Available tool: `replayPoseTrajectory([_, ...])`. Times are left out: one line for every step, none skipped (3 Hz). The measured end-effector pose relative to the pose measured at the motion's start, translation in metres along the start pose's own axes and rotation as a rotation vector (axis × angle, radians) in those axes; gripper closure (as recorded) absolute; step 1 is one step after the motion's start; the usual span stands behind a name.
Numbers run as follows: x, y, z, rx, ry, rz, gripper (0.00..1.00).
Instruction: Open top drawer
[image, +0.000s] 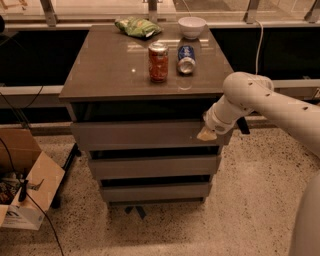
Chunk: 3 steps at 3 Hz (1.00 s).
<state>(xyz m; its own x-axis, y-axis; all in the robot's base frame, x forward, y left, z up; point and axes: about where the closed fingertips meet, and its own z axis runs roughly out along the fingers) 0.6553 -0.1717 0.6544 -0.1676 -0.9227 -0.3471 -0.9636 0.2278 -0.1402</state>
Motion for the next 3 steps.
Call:
replayPoseTrajectory([-0.0007, -0.0003, -0.0019, 0.000, 0.000, 0.000, 1.00])
replayPoseTrajectory([-0.0019, -0.0007, -0.0052, 0.000, 0.000, 0.000, 0.82])
replayPoseTrajectory([-0.0038, -0.0015, -0.0101, 0.000, 0.000, 0.000, 0.58])
